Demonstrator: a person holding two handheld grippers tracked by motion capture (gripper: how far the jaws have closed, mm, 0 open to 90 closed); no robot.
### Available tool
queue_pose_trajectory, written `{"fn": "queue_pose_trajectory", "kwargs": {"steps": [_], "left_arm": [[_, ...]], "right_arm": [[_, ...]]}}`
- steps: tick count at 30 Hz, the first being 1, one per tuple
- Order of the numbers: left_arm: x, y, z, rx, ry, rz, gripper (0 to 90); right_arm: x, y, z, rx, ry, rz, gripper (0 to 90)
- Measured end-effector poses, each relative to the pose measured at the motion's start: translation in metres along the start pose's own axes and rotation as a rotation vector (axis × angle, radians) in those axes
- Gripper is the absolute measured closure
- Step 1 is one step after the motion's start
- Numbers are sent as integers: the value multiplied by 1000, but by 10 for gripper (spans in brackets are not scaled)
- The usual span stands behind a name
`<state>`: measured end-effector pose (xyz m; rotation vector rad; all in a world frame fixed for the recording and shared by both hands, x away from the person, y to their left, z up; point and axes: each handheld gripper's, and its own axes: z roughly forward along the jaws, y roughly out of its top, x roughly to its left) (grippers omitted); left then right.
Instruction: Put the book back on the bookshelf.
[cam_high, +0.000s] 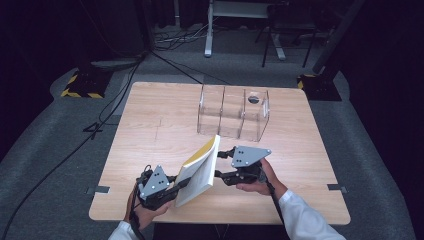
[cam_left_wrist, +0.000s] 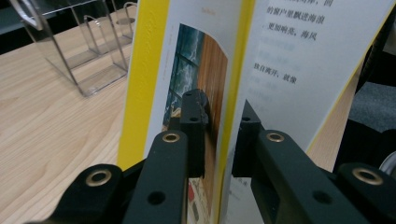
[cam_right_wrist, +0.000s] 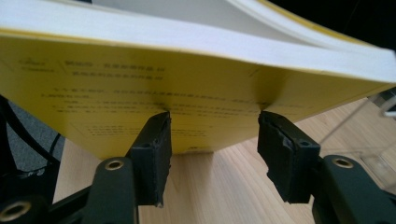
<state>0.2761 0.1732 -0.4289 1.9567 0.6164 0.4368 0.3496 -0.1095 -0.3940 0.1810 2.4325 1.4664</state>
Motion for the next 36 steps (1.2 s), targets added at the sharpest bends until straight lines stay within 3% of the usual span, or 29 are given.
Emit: {"fn": "queue_pose_trajectory", "kwargs": {"steps": [11, 15, 17, 23, 29, 36], "left_arm": [[6, -9, 0, -10, -56, -54, 747], [10, -14, 5, -45, -112, -102, 751], [12, -14, 8, -52, -125, -105, 758], [15, -9, 26, -84, -156, -121, 763], [12, 3, 48, -93, -148, -99, 758], [12, 14, 73, -110, -143, -108, 749]], "right_arm": [[10, 15, 17, -11, 17, -7, 445], [9, 12, 16, -9, 18, 9, 432], [7, 11, 15, -9, 17, 13, 432], [-2, 6, 8, -12, -39, 48, 433], [-12, -5, -6, -23, -87, 82, 434], [-26, -12, -21, -21, -142, 121, 440]]}}
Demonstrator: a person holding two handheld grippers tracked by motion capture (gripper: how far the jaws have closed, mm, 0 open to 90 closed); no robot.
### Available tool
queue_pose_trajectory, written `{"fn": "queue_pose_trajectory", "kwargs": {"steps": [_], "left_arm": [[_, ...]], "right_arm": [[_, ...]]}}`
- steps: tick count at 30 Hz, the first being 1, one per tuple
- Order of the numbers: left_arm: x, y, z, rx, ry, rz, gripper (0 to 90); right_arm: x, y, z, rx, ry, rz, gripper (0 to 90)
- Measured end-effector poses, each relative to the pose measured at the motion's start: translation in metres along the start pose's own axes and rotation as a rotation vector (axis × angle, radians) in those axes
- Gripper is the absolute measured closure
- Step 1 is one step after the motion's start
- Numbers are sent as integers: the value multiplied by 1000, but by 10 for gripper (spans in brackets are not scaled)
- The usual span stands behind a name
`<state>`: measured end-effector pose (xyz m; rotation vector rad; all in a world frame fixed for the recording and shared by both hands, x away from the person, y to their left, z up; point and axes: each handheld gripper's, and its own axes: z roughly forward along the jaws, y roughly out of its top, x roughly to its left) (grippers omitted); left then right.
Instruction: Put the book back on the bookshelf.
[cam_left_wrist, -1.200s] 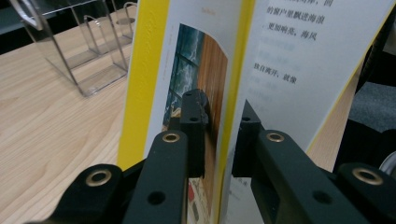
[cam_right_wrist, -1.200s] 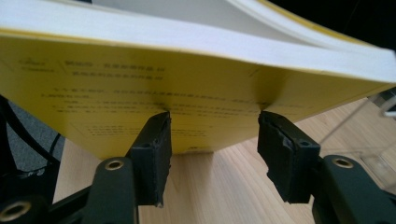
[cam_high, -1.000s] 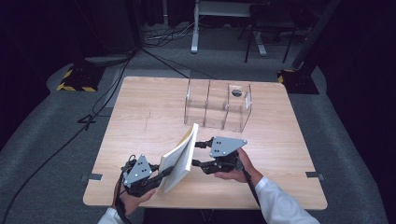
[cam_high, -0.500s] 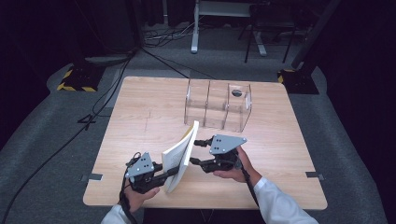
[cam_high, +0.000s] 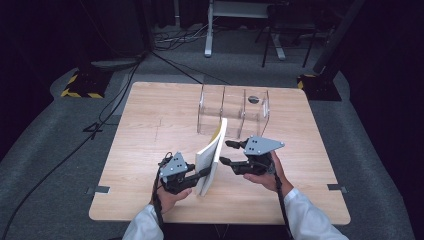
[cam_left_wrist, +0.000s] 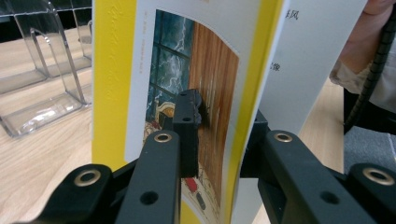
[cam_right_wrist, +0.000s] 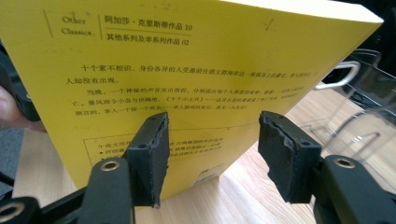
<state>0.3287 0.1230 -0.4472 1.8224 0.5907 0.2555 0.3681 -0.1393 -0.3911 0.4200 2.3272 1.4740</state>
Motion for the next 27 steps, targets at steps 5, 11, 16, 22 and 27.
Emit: {"fn": "queue_pose_trajectory", "kwargs": {"steps": [5, 11, 16, 22, 27], "left_arm": [[-2, 0, -2, 7, 31, 11, 678], [-7, -2, -20, 32, 22, 57, 639], [-14, -5, -28, 67, -11, 85, 522], [-25, -8, -18, 132, 9, 81, 202], [-29, -9, -3, 131, 85, 75, 183]], "right_arm": [[6, 0, -3, 0, -48, -14, 458], [15, 2, 7, 3, -29, -38, 443], [21, 3, 12, 6, -4, -51, 431], [26, -1, 20, 27, 14, -65, 420], [25, -2, 22, 30, 11, -62, 415]]}}
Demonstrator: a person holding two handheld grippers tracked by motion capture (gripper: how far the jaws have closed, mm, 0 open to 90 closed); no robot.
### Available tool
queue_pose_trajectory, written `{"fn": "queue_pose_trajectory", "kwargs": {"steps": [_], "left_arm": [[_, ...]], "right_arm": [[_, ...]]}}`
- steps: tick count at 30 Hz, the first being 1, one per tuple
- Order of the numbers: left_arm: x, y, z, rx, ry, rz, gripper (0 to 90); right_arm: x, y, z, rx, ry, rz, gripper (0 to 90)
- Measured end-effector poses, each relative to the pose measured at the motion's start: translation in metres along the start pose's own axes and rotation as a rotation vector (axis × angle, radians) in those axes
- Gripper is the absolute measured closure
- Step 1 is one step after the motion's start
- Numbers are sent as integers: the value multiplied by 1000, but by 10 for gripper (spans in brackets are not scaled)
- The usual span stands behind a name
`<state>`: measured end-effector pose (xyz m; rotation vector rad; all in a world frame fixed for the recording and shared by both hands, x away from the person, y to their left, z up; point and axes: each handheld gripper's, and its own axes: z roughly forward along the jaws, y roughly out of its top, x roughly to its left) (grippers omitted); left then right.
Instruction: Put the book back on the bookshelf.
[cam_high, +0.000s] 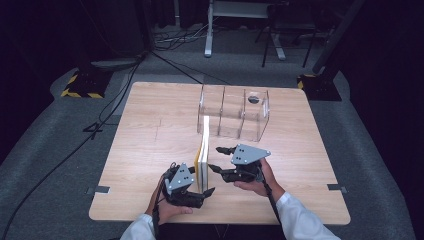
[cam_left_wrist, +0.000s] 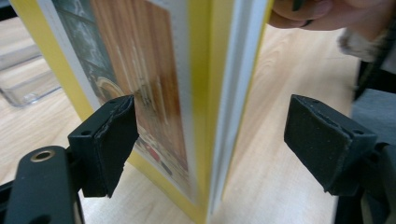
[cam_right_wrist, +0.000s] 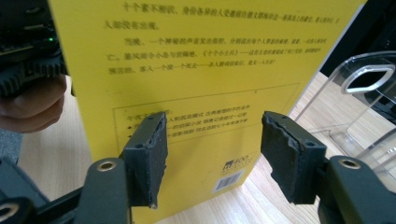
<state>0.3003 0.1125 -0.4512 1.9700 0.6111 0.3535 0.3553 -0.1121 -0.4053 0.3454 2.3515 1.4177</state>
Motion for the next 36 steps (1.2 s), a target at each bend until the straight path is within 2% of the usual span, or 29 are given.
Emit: {"fn": "queue_pose_trajectory", "kwargs": {"steps": [3, 6, 8, 9, 11, 16, 19, 21, 24, 26, 29, 30, 32, 34, 36], "left_arm": [[-1, 0, 3, -14, 20, -16, 194], [-1, 0, 8, -39, 70, -38, 224], [0, 0, 8, -42, 95, -42, 281], [1, -1, 6, -55, 105, -47, 338], [3, -1, 6, -57, 90, -49, 384], [3, -3, 1, -53, 88, -41, 506], [2, -3, 2, -56, 102, -52, 472], [1, -2, 5, -48, 117, -59, 417], [-2, 0, 10, -44, 158, -59, 335], [-3, 0, 12, -50, 178, -65, 333], [0, 0, 12, -57, 191, -92, 401], [0, 0, 12, -57, 191, -92, 453], [1, -1, 11, -56, 182, -93, 486], [2, -1, 10, -56, 187, -84, 562], [2, -1, 7, -57, 192, -83, 684]], "right_arm": [[-1, -1, 0, -5, 3, 12, 413], [-2, -1, 1, -5, -6, 18, 415], [-2, -1, 2, -13, -33, 22, 427], [-2, -1, 2, -15, -47, 28, 432], [-4, -1, 2, -18, -55, 40, 436], [-7, -3, 3, -20, -60, 61, 428], [-5, -3, 5, -21, -47, 67, 425], [-3, -3, 7, -17, -46, 60, 426], [0, -2, 10, -17, -42, 48, 425], [2, -2, 10, -19, -43, 43, 420], [1, -2, 11, -20, -39, 56, 407], [1, -2, 11, -20, -39, 56, 407], [-1, -3, 10, -17, -40, 59, 401], [-2, -3, 10, -17, -39, 64, 398], [-3, -4, 8, -17, -47, 70, 388]]}}
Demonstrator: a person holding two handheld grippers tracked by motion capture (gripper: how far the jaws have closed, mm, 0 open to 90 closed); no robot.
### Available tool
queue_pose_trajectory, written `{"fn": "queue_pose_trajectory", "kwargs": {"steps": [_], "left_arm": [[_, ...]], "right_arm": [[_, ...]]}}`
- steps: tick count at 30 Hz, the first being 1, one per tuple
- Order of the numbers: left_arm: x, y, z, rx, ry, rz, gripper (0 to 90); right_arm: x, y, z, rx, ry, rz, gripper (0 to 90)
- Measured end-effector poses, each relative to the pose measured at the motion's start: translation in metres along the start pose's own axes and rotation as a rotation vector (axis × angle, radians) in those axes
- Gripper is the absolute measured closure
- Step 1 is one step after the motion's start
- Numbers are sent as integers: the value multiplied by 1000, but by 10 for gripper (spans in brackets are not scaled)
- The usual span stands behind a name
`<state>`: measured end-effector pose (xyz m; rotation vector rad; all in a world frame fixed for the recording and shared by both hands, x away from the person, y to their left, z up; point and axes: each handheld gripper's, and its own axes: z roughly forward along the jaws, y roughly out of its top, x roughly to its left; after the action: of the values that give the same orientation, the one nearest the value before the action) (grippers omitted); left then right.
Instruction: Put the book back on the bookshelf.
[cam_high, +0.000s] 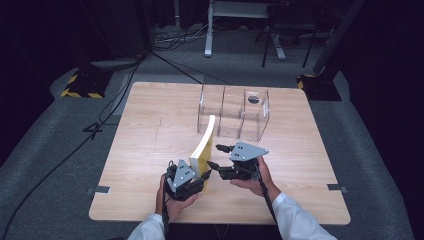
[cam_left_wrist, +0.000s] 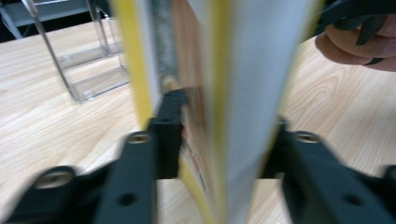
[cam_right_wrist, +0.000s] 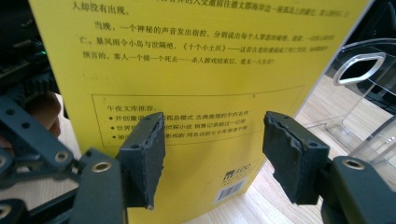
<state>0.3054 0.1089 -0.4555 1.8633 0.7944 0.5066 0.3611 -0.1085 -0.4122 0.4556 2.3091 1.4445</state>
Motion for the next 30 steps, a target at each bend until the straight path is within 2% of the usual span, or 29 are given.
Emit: {"fn": "queue_pose_trajectory", "kwargs": {"steps": [1, 3, 4, 6, 8, 10, 12, 15, 16, 17, 18, 22, 23, 25, 28, 30], "left_arm": [[2, 0, -2, -8, 0, -13, 739], [8, -1, -5, -2, -7, -4, 745], [11, -4, -7, -8, -36, -5, 750], [12, -4, -9, -3, -41, 7, 751], [16, -6, -13, -6, -94, 17, 751], [19, -7, -16, -5, -138, 24, 751], [20, -9, -19, -5, -190, 35, 751], [21, -10, -21, -6, -264, 57, 751], [21, -10, -21, -6, -264, 57, 751], [19, -10, -21, -7, -309, 75, 751], [19, -10, -21, -7, -309, 75, 751], [13, -10, -17, -18, -401, 98, 752], [12, -9, -15, -14, -433, 111, 752], [13, -8, -13, -15, -449, 105, 751], [17, -8, -12, -14, -447, 106, 750], [19, -9, -12, -13, -442, 110, 749]], "right_arm": [[-1, -1, -2, -3, -3, 3, 386], [-2, -3, -4, -4, -6, 7, 388], [-6, -8, -11, -9, -16, 12, 388], [-14, -16, -18, -11, -22, 39, 388], [-22, -24, -26, -22, -30, 72, 385], [-29, -31, -33, -29, -16, 98, 374], [-34, -37, -38, -27, -10, 107, 361], [-39, -43, -44, -32, 25, 103, 341], [-39, -44, -45, -36, 38, 100, 338], [-39, -45, -47, -43, 66, 86, 340], [-39, -45, -47, -43, 66, 86, 340], [-37, -45, -49, -18, 144, 26, 377], [-38, -45, -50, -21, 200, 9, 364], [-39, -46, -52, -29, 228, 1, 374], [-39, -46, -52, -44, 276, 5, 433], [-36, -46, -49, -31, 274, -9, 438]]}}
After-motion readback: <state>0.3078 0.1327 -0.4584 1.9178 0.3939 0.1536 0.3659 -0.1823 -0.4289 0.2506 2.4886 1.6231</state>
